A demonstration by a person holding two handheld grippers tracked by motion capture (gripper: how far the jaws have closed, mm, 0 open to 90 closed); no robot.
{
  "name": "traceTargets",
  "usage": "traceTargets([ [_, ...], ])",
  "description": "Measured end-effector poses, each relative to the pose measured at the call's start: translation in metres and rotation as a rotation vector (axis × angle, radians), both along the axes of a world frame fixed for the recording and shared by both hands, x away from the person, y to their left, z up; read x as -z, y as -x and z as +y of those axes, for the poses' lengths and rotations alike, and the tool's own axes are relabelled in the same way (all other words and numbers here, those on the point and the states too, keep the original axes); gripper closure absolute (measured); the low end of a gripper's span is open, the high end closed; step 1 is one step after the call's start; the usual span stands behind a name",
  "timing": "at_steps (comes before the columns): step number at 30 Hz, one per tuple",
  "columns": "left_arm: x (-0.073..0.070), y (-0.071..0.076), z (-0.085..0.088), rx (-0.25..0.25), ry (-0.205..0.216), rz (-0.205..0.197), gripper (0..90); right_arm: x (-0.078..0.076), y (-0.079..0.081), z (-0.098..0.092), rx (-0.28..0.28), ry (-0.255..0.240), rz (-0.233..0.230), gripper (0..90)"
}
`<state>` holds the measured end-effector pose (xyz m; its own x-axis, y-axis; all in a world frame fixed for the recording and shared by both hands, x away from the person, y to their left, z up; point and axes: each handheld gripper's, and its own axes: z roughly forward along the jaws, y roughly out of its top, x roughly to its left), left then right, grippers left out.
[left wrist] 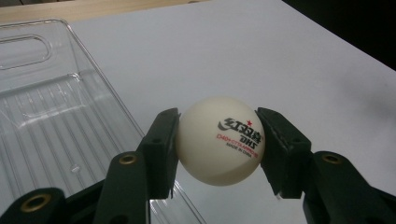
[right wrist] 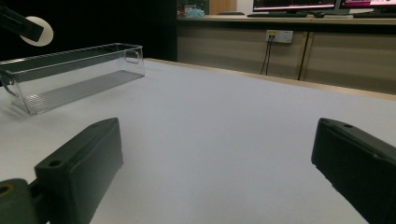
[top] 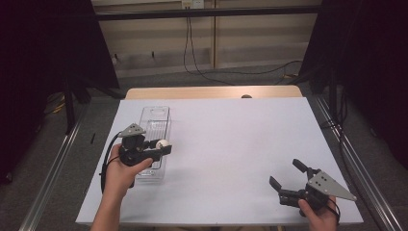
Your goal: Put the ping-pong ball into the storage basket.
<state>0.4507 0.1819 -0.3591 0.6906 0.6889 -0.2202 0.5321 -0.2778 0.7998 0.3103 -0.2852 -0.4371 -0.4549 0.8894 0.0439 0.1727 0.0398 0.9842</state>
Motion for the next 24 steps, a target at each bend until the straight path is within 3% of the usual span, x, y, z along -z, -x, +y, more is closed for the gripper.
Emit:
traceTargets([
  [24, 0.0006, -0.0021, 0.0075, -0.024, -0.002, 0.000, 51.1, 0.0000, 0.0000, 0.0001, 0.003, -0.004, 0.001, 1.7],
])
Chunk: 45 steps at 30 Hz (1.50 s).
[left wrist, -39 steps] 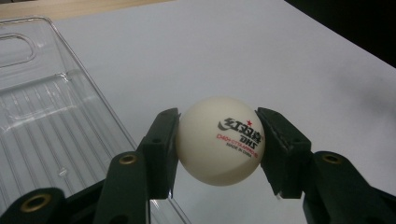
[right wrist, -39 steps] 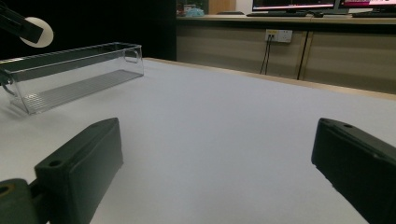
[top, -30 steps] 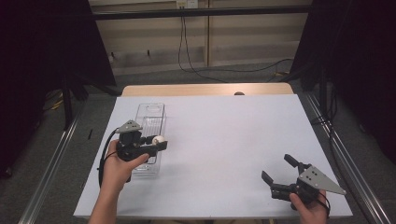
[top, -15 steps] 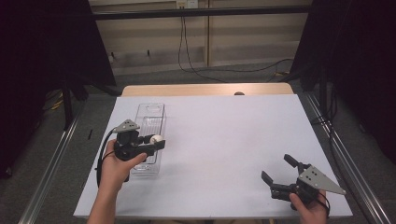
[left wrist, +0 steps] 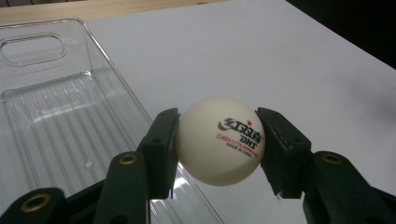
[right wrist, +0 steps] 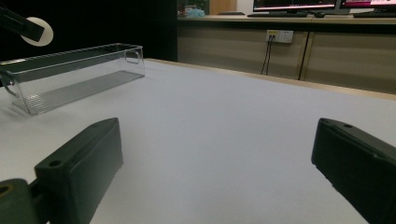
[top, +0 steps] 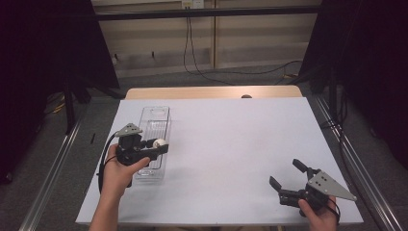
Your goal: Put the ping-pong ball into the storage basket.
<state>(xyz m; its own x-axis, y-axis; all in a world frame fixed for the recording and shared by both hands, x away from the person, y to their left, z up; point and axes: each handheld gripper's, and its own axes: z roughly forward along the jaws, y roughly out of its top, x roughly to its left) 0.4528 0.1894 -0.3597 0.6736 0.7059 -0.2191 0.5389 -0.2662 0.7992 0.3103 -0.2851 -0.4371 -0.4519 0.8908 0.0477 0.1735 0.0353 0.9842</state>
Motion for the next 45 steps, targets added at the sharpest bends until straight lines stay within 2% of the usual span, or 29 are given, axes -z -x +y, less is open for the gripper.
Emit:
traceTargets([
  [23, 0.001, -0.001, 0.005, -0.016, 0.012, 0.001, 51.1, 0.000, 0.000, 0.000, -0.005, 0.003, 0.002, 1.7],
  [27, 0.001, -0.002, 0.006, -0.031, 0.006, -0.003, 51.1, 0.000, 0.000, 0.000, 0.000, 0.000, 0.001, 1.7],
  [29, 0.001, -0.002, 0.007, -0.040, 0.017, -0.004, 51.1, 0.000, 0.000, 0.000, -0.002, 0.003, 0.005, 1.7],
  [34, 0.001, -0.003, 0.010, -0.043, 0.003, -0.008, 51.1, 0.000, 0.000, 0.000, -0.005, 0.003, 0.003, 1.7],
  [39, 0.002, -0.004, 0.012, -0.066, 0.017, -0.011, 51.1, 0.000, 0.000, 0.000, -0.003, 0.002, 0.001, 1.7],
  [45, 0.003, -0.004, 0.014, -0.067, 0.007, -0.018, 51.1, 0.000, 0.000, 0.000, -0.005, 0.002, 0.002, 1.7],
])
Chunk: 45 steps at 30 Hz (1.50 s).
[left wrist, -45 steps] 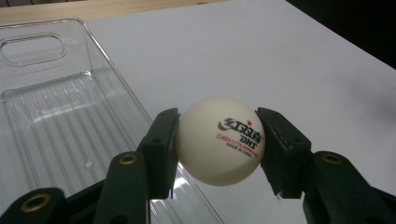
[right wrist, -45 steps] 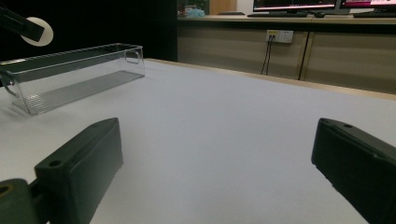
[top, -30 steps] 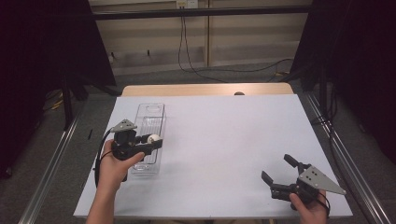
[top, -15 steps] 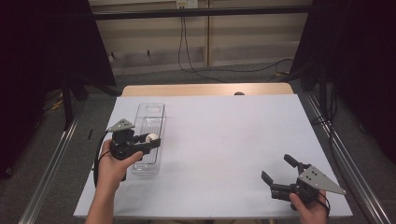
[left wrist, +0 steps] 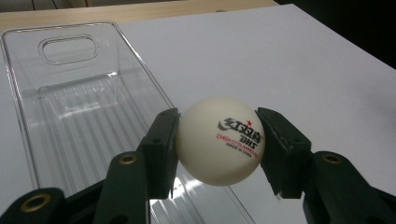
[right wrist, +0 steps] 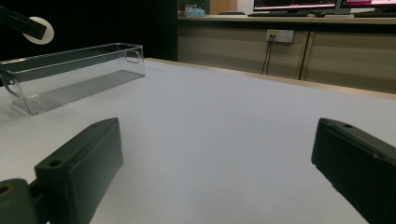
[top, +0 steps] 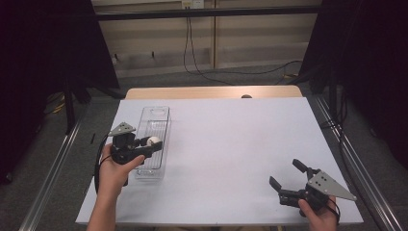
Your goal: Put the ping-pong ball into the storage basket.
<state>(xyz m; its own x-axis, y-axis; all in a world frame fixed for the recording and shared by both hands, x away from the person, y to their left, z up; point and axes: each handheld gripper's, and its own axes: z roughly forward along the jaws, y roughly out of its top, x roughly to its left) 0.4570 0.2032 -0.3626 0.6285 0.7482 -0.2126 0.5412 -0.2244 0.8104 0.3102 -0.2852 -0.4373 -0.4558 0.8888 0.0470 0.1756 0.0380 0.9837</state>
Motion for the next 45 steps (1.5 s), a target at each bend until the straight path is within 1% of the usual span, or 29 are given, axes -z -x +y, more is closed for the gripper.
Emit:
traceTargets([
  [1, 0.000, 0.000, -0.001, -0.004, 0.007, 0.003, 51.1, 0.000, 0.000, 0.000, 0.001, 0.001, -0.003, 1.7],
  [5, 0.001, 0.000, 0.000, -0.005, 0.008, 0.004, 51.1, 0.000, 0.000, 0.000, 0.007, 0.000, -0.002, 1.7],
  [13, 0.002, -0.001, 0.001, -0.010, -0.010, 0.001, 51.1, 0.000, 0.000, -0.001, 0.007, -0.001, -0.004, 1.7],
  [14, 0.003, -0.001, 0.001, -0.016, -0.018, 0.000, 51.1, 0.000, 0.000, 0.000, 0.007, -0.003, -0.003, 1.7],
  [16, 0.004, -0.002, 0.002, -0.015, -0.013, 0.003, 51.1, 0.000, 0.000, -0.001, 0.011, -0.005, -0.003, 1.7],
  [17, 0.004, -0.002, 0.002, -0.014, -0.017, 0.006, 51.1, 0.000, 0.000, -0.001, 0.004, -0.001, -0.003, 1.7],
  [23, 0.006, -0.003, 0.004, -0.030, -0.015, 0.004, 51.1, -0.001, 0.000, -0.002, -0.003, -0.004, 0.002, 1.7],
  [25, 0.006, -0.003, 0.005, -0.022, -0.019, 0.006, 51.1, 0.000, 0.000, -0.002, 0.004, -0.006, 0.003, 1.7],
  [30, 0.007, -0.003, 0.006, -0.040, -0.022, 0.004, 51.1, 0.000, 0.000, -0.001, 0.005, -0.006, 0.000, 1.7],
  [31, 0.008, -0.004, 0.006, -0.032, -0.017, 0.008, 51.1, 0.000, 0.000, -0.001, 0.002, -0.003, 0.000, 1.7],
  [35, 0.010, -0.004, 0.006, -0.044, -0.023, 0.008, 51.1, 0.000, -0.001, -0.002, 0.001, -0.004, 0.003, 1.7],
  [36, 0.010, -0.005, 0.007, -0.039, -0.024, 0.010, 51.1, 0.000, -0.001, -0.002, 0.001, -0.003, 0.002, 1.7],
  [41, 0.011, -0.005, 0.008, -0.049, -0.026, 0.011, 51.1, 0.000, -0.001, -0.002, 0.008, -0.008, 0.001, 1.7],
  [45, 0.012, -0.006, 0.009, -0.044, -0.032, 0.011, 51.1, 0.000, -0.001, -0.002, 0.007, -0.011, 0.004, 1.7],
])
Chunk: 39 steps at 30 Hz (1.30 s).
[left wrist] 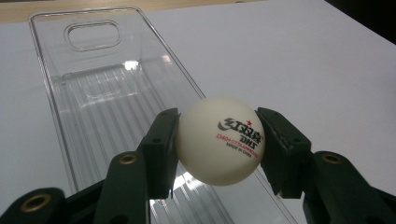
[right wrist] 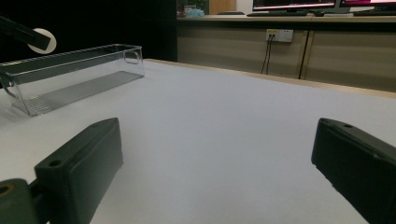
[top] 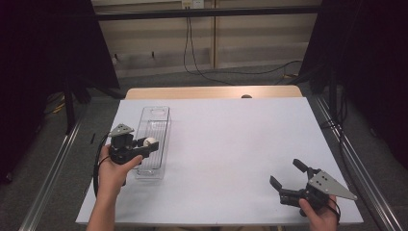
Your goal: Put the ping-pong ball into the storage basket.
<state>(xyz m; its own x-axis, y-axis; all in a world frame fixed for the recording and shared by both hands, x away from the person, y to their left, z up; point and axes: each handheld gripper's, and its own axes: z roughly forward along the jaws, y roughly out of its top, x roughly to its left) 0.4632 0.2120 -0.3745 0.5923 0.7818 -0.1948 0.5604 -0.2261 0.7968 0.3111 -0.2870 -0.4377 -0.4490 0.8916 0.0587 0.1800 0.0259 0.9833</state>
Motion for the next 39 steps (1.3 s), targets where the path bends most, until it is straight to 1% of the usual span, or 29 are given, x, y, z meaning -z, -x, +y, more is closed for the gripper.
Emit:
traceTargets([
  [1, 0.000, 0.000, 0.000, -0.005, 0.003, 0.001, 51.1, 0.000, 0.000, 0.000, 0.000, 0.000, -0.001, 1.7],
  [3, 0.001, 0.000, 0.000, -0.009, -0.006, 0.000, 51.1, 0.000, 0.000, 0.000, -0.001, 0.002, -0.001, 1.7],
  [6, 0.003, -0.001, 0.001, -0.009, 0.002, 0.005, 51.1, 0.000, 0.000, 0.000, -0.001, 0.001, 0.000, 1.7],
  [7, 0.003, -0.001, 0.001, -0.008, -0.004, 0.005, 51.1, 0.000, 0.000, 0.000, -0.002, 0.003, 0.000, 1.7],
  [9, 0.004, -0.001, 0.001, -0.020, 0.002, 0.003, 51.1, 0.000, 0.000, 0.000, -0.001, 0.001, 0.000, 1.7],
  [13, 0.005, -0.002, 0.002, -0.013, -0.016, 0.002, 51.1, 0.000, 0.000, 0.000, -0.001, 0.001, 0.002, 1.7],
  [15, 0.005, -0.002, 0.002, -0.022, -0.019, -0.002, 51.1, 0.000, 0.000, 0.000, 0.000, -0.001, 0.001, 1.7],
  [17, 0.006, -0.002, 0.003, -0.025, -0.010, 0.000, 51.1, 0.001, 0.000, 0.000, -0.002, 0.002, 0.002, 1.7],
  [21, 0.007, -0.003, 0.005, -0.023, -0.023, 0.001, 51.1, 0.000, 0.000, 0.000, 0.001, -0.005, 0.005, 1.7],
  [22, 0.007, -0.003, 0.005, -0.029, -0.025, 0.000, 51.1, 0.001, 0.000, 0.000, -0.002, 0.000, 0.004, 1.7],
  [26, 0.009, -0.003, 0.004, -0.038, -0.019, 0.001, 51.1, 0.001, -0.001, -0.001, 0.001, -0.003, 0.004, 1.7],
  [32, 0.011, -0.004, 0.006, -0.038, -0.026, 0.006, 51.1, 0.001, -0.001, -0.001, 0.001, -0.004, 0.005, 1.7],
  [33, 0.012, -0.004, 0.005, -0.043, -0.018, 0.009, 51.1, 0.001, -0.001, -0.001, 0.001, -0.003, 0.005, 1.7],
  [35, 0.013, -0.005, 0.006, -0.046, -0.031, 0.004, 51.1, 0.001, -0.001, -0.001, 0.001, -0.004, 0.004, 1.7],
  [36, 0.013, -0.004, 0.005, -0.051, -0.019, 0.005, 51.1, 0.001, -0.001, -0.001, 0.001, -0.004, 0.004, 1.7],
  [39, 0.015, -0.005, 0.006, -0.050, -0.037, 0.007, 51.1, 0.001, -0.001, -0.001, -0.006, -0.004, 0.004, 1.7],
])
